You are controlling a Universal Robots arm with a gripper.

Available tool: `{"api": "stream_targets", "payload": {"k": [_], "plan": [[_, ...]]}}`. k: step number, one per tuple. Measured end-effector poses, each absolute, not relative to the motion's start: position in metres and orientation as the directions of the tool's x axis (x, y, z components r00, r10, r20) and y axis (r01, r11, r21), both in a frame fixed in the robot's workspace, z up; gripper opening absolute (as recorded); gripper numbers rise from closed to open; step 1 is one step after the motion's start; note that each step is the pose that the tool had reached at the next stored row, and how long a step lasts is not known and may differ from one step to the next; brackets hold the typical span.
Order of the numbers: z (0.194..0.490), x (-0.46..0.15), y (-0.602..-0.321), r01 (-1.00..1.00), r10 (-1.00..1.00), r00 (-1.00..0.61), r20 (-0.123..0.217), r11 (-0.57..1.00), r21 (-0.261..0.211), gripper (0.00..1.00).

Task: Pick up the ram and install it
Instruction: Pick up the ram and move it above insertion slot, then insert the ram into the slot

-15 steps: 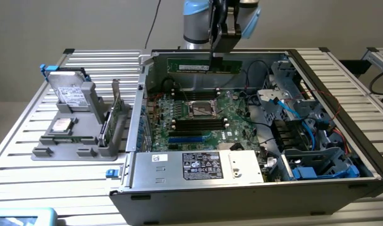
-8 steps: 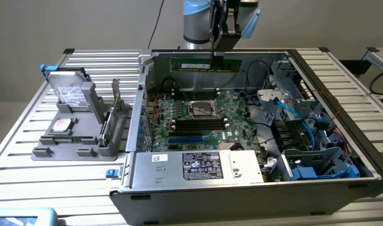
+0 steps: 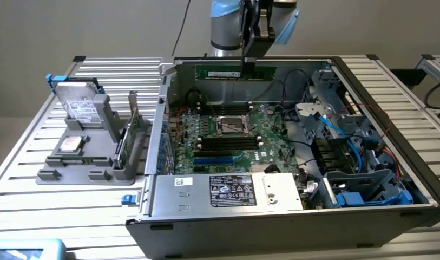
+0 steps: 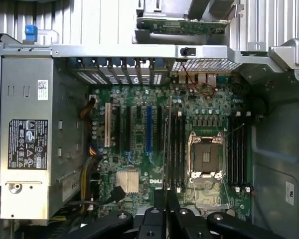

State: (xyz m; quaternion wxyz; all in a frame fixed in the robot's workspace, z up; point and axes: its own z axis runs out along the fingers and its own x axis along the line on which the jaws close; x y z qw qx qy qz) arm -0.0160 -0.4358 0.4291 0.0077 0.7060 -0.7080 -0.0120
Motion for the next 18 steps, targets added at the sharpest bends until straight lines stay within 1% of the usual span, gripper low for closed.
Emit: {"api": "stream_targets", "payload": {"k": [9,18], "plan": [[0.421,-0.016,-0.426,-0.999,-1.000,0.018,-0.006,-0.018,0.028,0.14],[0.405,-0.016,-0.411,-0.999,-0.999,0.039,-0.006,-0.039,0.028,0.14]]}}
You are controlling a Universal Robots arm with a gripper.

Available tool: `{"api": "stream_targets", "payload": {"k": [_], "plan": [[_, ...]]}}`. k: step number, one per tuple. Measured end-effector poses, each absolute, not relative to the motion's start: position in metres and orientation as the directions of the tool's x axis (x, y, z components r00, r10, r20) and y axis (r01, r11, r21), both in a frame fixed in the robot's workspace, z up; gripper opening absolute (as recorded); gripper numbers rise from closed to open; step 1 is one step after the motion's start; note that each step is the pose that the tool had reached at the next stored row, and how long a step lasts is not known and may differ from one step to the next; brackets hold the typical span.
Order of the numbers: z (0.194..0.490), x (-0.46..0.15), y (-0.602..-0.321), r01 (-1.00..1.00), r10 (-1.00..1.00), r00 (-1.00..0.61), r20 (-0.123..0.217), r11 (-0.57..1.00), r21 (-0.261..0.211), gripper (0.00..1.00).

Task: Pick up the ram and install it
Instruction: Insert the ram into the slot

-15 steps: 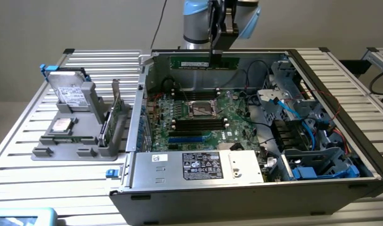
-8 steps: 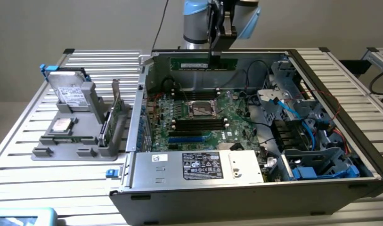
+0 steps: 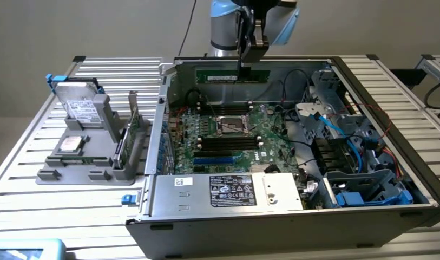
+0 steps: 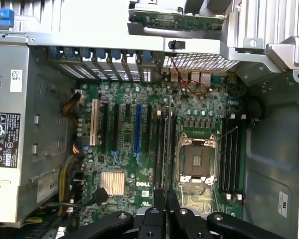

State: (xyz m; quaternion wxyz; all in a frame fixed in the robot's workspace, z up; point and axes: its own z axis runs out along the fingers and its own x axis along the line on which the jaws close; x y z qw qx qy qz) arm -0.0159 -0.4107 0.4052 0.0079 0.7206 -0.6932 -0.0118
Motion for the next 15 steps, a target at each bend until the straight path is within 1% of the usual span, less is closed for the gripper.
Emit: {"api": "stream_targets", "payload": {"k": [4,10,15], "plan": [[0.403,-0.016,-0.404,-0.999,-0.999,0.040,-0.006,-0.040,0.028,0.14],[0.403,-0.016,-0.402,-0.999,-0.999,0.040,-0.005,-0.040,0.028,0.14],[0.400,-0.015,-0.393,-0.999,-0.999,0.040,0.015,-0.040,0.028,0.14]]}}
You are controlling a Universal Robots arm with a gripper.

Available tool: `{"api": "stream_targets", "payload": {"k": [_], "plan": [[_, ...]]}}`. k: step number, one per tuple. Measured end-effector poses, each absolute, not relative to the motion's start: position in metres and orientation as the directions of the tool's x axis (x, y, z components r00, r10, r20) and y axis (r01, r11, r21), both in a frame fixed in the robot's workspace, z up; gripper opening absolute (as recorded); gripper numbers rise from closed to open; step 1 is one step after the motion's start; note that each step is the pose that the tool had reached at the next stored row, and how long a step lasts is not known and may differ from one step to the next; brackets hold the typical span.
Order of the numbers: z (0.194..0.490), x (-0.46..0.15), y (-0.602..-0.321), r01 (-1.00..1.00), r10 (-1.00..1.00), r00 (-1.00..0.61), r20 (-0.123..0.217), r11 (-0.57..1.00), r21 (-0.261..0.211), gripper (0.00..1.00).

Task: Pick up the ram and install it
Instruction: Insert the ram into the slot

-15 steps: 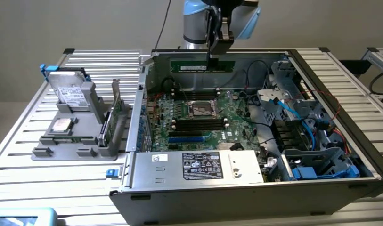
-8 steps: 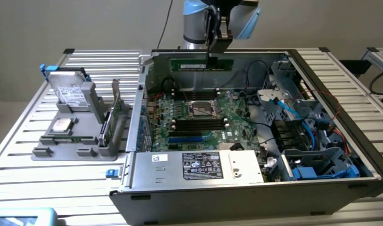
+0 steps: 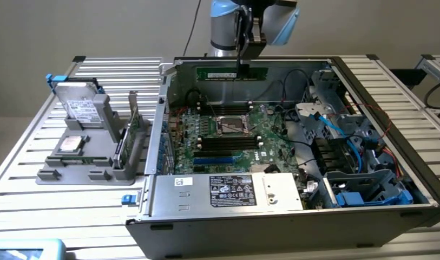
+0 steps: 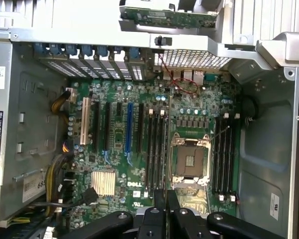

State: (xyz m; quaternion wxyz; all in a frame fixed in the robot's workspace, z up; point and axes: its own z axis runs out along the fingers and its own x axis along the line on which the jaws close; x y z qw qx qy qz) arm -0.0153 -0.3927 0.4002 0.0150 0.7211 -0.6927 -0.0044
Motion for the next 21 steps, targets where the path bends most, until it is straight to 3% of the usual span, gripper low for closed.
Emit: {"api": "stream_targets", "payload": {"k": [5,21], "plan": [[0.397,-0.015,-0.392,-0.999,-0.998,0.040,0.039,-0.039,0.025,0.14],[0.374,-0.013,-0.387,-1.000,-0.999,0.024,0.040,-0.023,0.019,0.14]]}}
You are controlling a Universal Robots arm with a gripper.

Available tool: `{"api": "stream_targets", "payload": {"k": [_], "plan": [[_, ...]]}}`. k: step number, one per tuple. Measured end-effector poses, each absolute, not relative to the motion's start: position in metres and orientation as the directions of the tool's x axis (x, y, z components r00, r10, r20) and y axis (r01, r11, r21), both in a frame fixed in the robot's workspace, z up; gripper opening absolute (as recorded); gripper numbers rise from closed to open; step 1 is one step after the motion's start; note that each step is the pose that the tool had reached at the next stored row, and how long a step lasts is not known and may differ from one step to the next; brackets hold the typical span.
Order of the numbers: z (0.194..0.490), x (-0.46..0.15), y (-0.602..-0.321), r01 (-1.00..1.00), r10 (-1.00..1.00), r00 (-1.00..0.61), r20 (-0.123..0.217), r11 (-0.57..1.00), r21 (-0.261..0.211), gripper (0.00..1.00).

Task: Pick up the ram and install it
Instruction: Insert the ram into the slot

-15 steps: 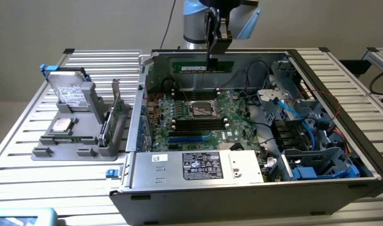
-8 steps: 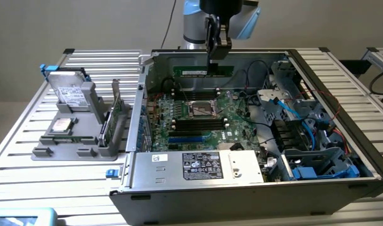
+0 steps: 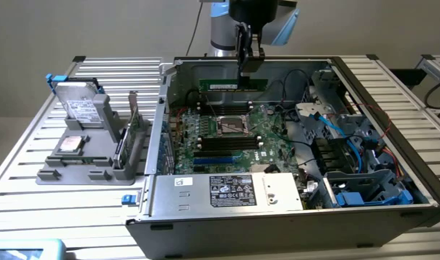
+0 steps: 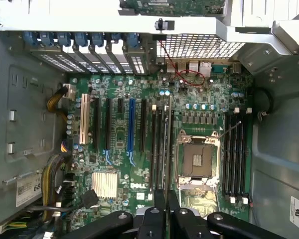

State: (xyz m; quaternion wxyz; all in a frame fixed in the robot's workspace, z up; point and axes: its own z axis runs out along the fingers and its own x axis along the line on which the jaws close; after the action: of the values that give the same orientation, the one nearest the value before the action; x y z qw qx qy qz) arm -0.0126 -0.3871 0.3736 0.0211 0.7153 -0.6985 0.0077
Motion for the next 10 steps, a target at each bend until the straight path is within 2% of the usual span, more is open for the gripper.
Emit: {"api": "stream_targets", "payload": {"k": [10], "plan": [[0.360,-0.013,-0.386,-1.000,-0.999,0.023,0.041,-0.023,0.010,0.14]]}}
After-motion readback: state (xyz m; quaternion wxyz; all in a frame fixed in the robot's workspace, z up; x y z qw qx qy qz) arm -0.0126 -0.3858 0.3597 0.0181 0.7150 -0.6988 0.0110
